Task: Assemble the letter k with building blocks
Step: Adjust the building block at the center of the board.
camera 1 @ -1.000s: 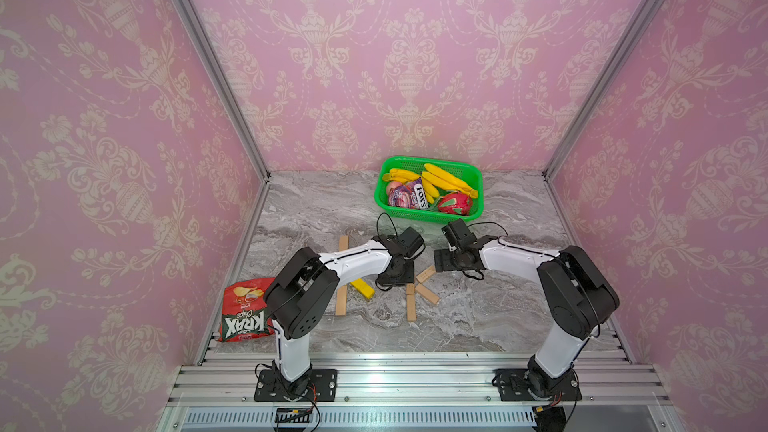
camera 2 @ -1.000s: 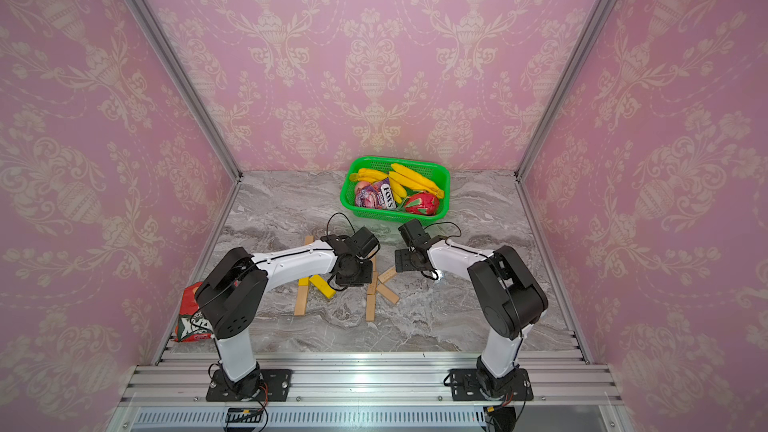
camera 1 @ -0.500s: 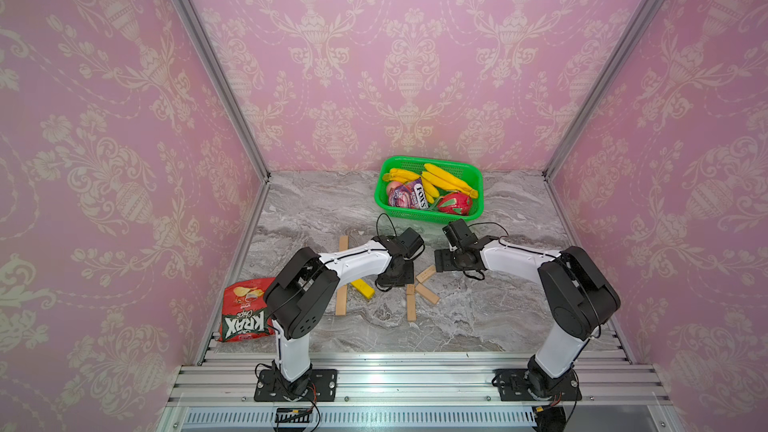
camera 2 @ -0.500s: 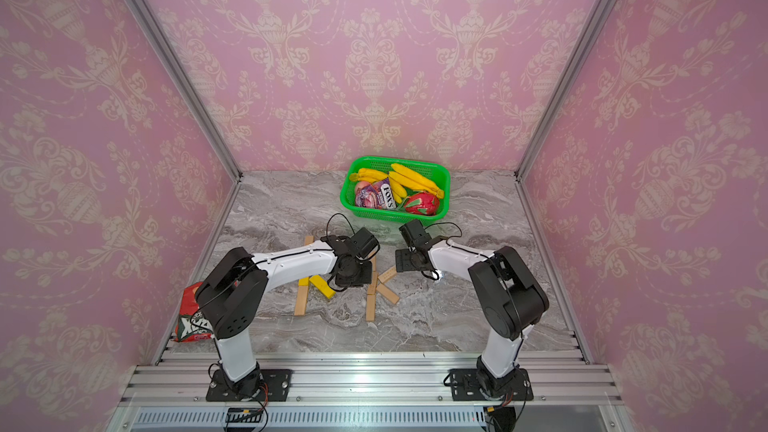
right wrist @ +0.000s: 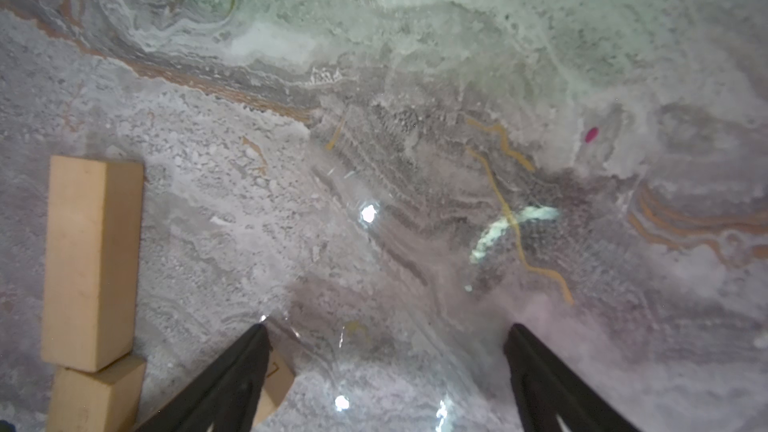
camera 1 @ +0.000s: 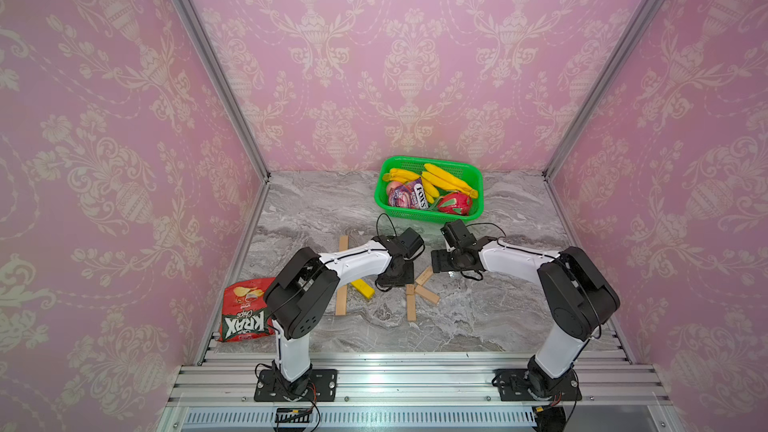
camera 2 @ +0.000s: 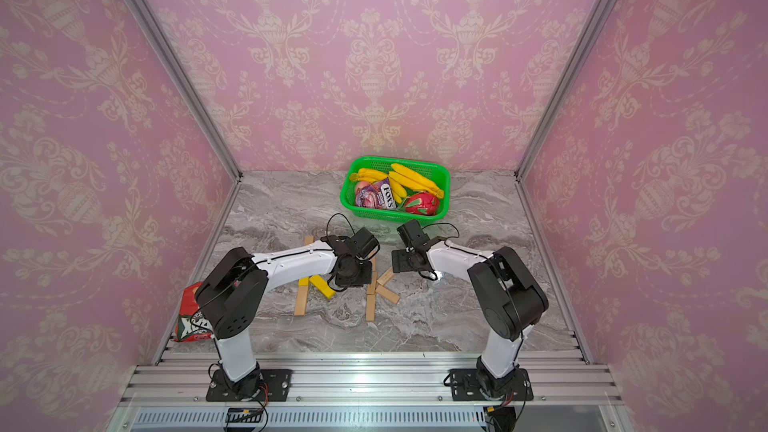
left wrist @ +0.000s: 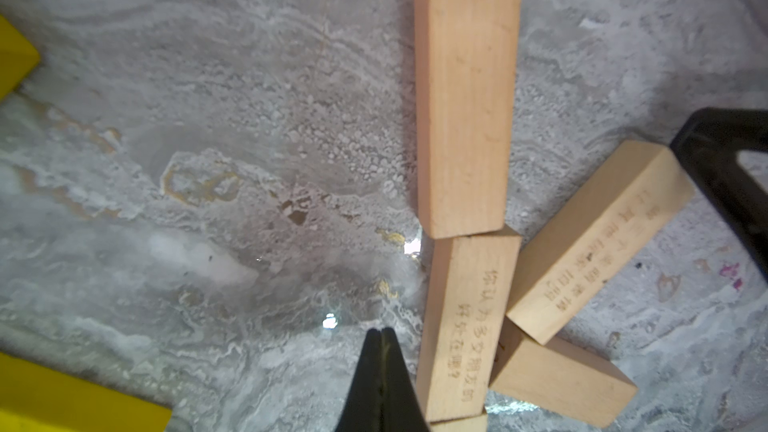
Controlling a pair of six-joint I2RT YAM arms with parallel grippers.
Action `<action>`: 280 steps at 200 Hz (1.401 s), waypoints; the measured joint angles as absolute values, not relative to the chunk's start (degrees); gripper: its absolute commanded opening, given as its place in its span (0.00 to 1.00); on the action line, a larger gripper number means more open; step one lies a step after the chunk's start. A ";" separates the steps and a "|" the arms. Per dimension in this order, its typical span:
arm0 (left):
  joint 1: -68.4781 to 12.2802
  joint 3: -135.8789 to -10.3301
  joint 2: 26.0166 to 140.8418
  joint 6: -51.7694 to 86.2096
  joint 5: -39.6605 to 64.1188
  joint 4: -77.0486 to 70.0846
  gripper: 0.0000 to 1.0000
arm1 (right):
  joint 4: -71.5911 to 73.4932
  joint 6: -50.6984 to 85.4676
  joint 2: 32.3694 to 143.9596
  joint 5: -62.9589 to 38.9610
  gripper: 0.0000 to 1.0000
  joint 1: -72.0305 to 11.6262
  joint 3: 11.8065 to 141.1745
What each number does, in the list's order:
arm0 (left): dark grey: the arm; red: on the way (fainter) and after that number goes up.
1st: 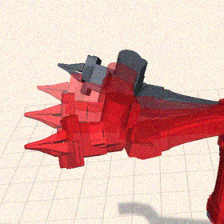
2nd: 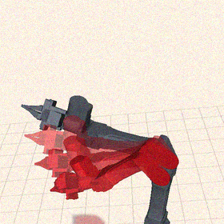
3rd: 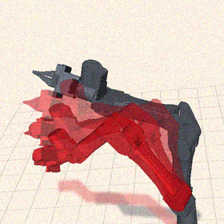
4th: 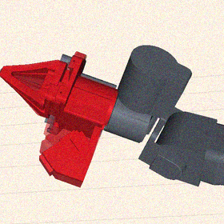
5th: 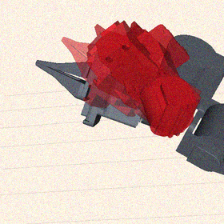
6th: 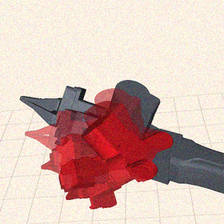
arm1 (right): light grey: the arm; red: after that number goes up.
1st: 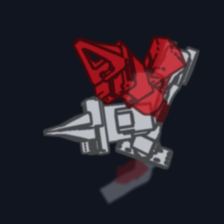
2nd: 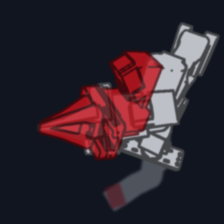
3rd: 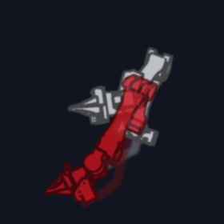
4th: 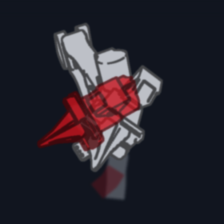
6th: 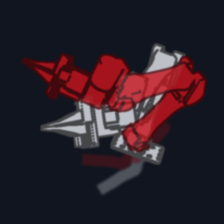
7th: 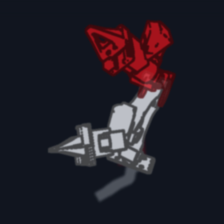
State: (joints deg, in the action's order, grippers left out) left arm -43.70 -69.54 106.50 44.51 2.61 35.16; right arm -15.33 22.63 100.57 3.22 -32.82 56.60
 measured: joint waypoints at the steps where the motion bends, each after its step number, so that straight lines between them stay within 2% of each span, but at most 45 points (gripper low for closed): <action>1: -43.70 -69.54 106.50 44.51 2.61 35.16 0.00 | -15.35 22.63 100.57 3.25 0.93 -32.84 56.60; 71: -43.70 -69.54 106.50 44.49 2.61 35.22 0.00 | -15.75 22.81 100.25 5.02 0.93 -33.04 56.14; 78: -43.70 -69.56 106.48 44.47 2.59 35.35 0.05 | -15.84 22.87 99.88 5.43 0.93 -33.04 55.70; 112: -43.81 -69.56 105.38 43.55 2.39 35.73 0.38 | -18.96 23.31 97.12 6.92 0.93 -32.97 53.67; 133: -44.47 -69.69 104.31 42.89 2.35 35.57 0.45 | -20.23 24.03 94.87 7.29 0.94 -32.97 52.99; 166: -46.65 -70.08 104.14 42.87 2.15 35.44 0.43 | -20.43 26.15 89.76 6.15 0.93 -32.97 49.19; 187: -47.18 -70.24 104.14 43.07 1.91 35.35 0.38 | -20.38 27.68 86.65 4.47 0.93 -32.99 45.65; 238: -47.00 -74.26 105.03 43.62 -3.42 36.49 0.40 | -20.36 30.13 80.53 1.69 0.93 -32.99 40.51; 251: -46.85 -77.71 106.80 43.53 -4.01 36.97 0.32 | -20.16 30.50 79.44 1.23 0.93 -32.99 39.75; 259: -46.72 -79.61 108.07 43.46 -4.45 37.10 0.18 | -20.12 30.63 78.91 1.02 0.93 -32.99 39.27; 264: -46.59 -80.68 108.88 43.53 -4.78 37.23 0.13 | -20.08 30.68 78.67 0.84 0.93 -32.99 38.94; 280: -46.02 -83.15 111.11 43.40 -5.87 37.50 0.11 | -19.92 30.70 78.15 0.58 0.93 -32.99 37.89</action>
